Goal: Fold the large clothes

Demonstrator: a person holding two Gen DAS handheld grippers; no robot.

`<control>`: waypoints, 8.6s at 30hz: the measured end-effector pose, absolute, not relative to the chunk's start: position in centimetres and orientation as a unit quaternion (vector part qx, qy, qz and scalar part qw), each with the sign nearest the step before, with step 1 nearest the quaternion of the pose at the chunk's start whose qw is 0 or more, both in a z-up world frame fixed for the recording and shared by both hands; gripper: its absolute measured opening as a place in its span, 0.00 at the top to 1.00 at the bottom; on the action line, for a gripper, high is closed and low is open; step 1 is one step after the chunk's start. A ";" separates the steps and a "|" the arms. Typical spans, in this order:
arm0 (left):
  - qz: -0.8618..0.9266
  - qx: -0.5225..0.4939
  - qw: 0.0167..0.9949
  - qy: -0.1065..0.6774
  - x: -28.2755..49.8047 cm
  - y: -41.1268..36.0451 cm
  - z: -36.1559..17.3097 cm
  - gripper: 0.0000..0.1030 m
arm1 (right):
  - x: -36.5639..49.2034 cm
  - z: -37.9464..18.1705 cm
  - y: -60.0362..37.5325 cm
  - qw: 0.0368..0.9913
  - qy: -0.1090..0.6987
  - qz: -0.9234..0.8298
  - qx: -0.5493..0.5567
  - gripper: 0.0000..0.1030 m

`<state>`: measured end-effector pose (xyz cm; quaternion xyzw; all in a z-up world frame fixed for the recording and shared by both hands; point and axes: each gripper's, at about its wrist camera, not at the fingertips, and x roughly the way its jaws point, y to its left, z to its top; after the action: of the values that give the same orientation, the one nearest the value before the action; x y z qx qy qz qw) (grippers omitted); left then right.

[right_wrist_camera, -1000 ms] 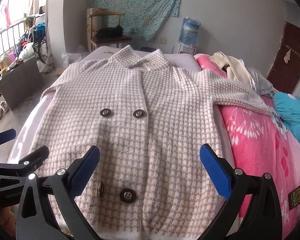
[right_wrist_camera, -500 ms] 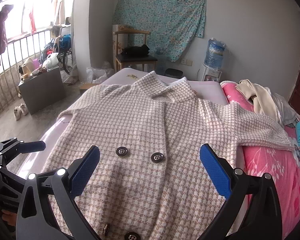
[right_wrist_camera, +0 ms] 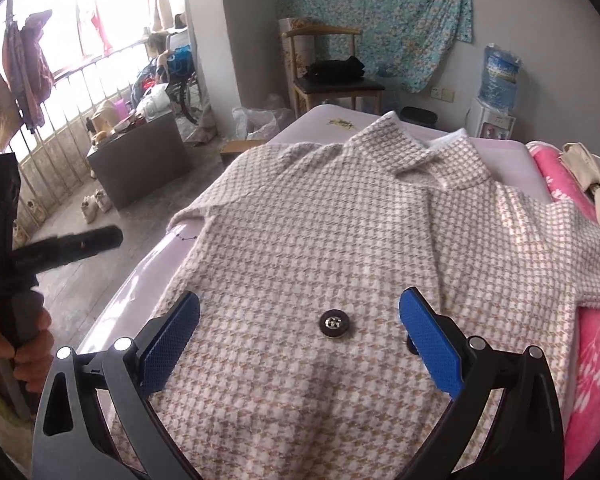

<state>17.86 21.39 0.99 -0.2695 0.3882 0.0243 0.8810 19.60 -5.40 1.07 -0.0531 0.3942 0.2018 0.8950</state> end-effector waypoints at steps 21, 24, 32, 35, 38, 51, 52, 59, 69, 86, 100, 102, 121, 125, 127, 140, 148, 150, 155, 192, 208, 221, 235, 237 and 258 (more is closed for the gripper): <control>-0.049 -0.753 0.510 0.414 27.3 34.1 -23.8 0.08 | 24.2 -3.4 -1.6 0.867 0.452 0.203 -0.060 0.05; -0.041 -0.775 0.475 0.415 28.1 34.2 -25.4 0.08 | 25.1 -3.6 -1.4 0.867 0.453 0.202 -0.055 0.05; -0.007 -0.797 0.437 0.417 29.8 34.6 -28.6 0.08 | 26.6 -3.2 -0.5 0.873 0.439 0.205 -0.047 0.05; 0.011 -0.783 0.458 0.421 30.9 35.9 -28.4 0.30 | 26.7 -3.2 -0.5 0.878 0.432 0.200 -0.052 0.05; 0.023 -0.773 0.466 0.430 31.9 37.0 -28.2 0.57 | 27.0 -3.3 -0.7 0.879 0.432 0.194 -0.049 0.05; 0.122 -0.209 0.909 0.340 35.1 30.7 3.3 0.91 | 25.4 -0.8 -4.8 0.902 0.402 0.147 -0.055 0.05; 0.093 -0.162 0.929 0.318 34.8 27.9 6.2 0.91 | 25.1 -0.6 -5.5 0.904 0.400 0.139 -0.052 0.05; -0.144 0.018 0.938 0.316 29.9 9.7 11.1 0.48 | 22.8 0.6 -11.6 0.918 0.388 0.072 -0.021 0.05; -0.142 0.000 0.870 0.472 25.4 5.6 -1.8 0.19 | 21.4 -3.4 -18.3 0.893 0.447 0.044 0.039 0.05; -0.047 0.027 0.869 0.491 25.2 7.1 -6.0 0.08 | 23.2 -7.8 -18.6 0.864 0.500 0.046 0.024 0.05; -0.038 0.033 0.862 0.504 26.1 6.4 -5.8 0.07 | 23.3 -7.6 -18.9 0.862 0.505 0.046 0.029 0.05; -0.038 0.034 0.863 0.502 26.1 6.3 -5.9 0.07 | 23.5 -7.6 -18.9 0.857 0.512 0.048 0.026 0.05; -0.039 -0.039 0.894 0.444 26.7 11.1 -3.0 0.07 | 30.3 0.2 -25.3 0.858 0.477 0.122 0.147 0.11; -0.018 -0.047 0.900 0.432 27.4 12.8 -2.7 0.08 | 33.4 -1.2 -24.6 0.849 0.491 0.130 0.146 0.22; -0.009 -0.048 0.901 0.431 27.8 13.4 -2.9 0.08 | 34.8 -2.8 -24.3 0.837 0.509 0.129 0.152 0.27; 0.029 -0.049 0.892 0.448 31.2 16.2 -4.2 0.46 | 36.9 -5.3 -21.7 0.840 0.530 0.102 0.050 0.92; 0.040 -0.052 0.886 0.459 31.5 16.4 -4.9 0.60 | 40.4 -1.5 -22.3 0.888 0.451 0.083 0.032 0.92; 0.040 -0.053 0.886 0.458 31.3 16.3 -4.9 0.63 | 41.0 -2.6 -22.0 0.888 0.455 0.069 0.009 0.92; 0.036 -0.051 0.886 0.459 31.1 16.1 -4.9 0.70 | 40.9 -3.4 -22.5 0.899 0.435 0.047 -0.007 0.92; -0.049 -0.075 0.866 0.491 45.4 15.8 -4.0 0.59 | 45.1 -6.4 -20.8 0.873 0.475 0.107 -0.016 0.63; -0.008 -0.028 0.898 0.439 42.8 14.2 -0.2 0.28 | 42.0 -2.8 -17.9 0.881 0.460 0.106 -0.037 0.45; -0.064 0.063 0.886 0.455 41.9 5.3 -2.4 0.22 | 38.6 -3.7 -16.2 0.874 0.471 0.090 -0.079 0.44; -0.116 0.108 0.882 0.443 42.9 -1.8 -3.6 0.29 | 40.3 -3.2 -16.7 0.883 0.454 0.097 -0.066 0.44; -0.125 0.086 0.881 0.448 42.9 -1.1 -3.5 0.29 | 40.9 -5.2 -16.1 0.872 0.472 0.087 -0.094 0.44; -0.087 0.016 0.883 0.460 38.5 8.8 -2.3 0.24 | 37.8 -4.7 -13.9 0.863 0.484 0.125 -0.068 0.33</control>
<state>38.53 8.80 -2.34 0.0156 0.4601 -0.0869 0.8835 37.79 -13.91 -4.66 -0.0679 0.4842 0.1248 0.8633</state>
